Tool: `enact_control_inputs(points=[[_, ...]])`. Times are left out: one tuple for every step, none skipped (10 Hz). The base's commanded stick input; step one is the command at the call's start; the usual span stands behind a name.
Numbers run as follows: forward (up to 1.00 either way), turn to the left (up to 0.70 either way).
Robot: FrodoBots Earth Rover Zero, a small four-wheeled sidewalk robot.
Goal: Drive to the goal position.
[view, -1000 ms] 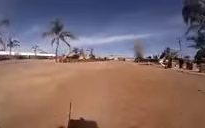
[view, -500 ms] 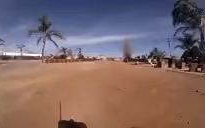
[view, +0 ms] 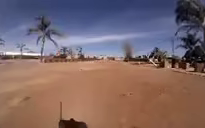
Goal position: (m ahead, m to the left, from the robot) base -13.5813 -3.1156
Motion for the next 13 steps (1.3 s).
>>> enact_control_inputs(points=[[0.70, 0.00], [0.70, 0.00], [0.70, 0.00], [0.70, 0.00], [0.70, 0.00], [0.70, 0.00], [0.70, 0.00], [0.70, 0.00], [0.70, -0.01], [0.70, -0.35], [0.70, -0.35], [0.70, -0.35], [0.70, -0.21]])
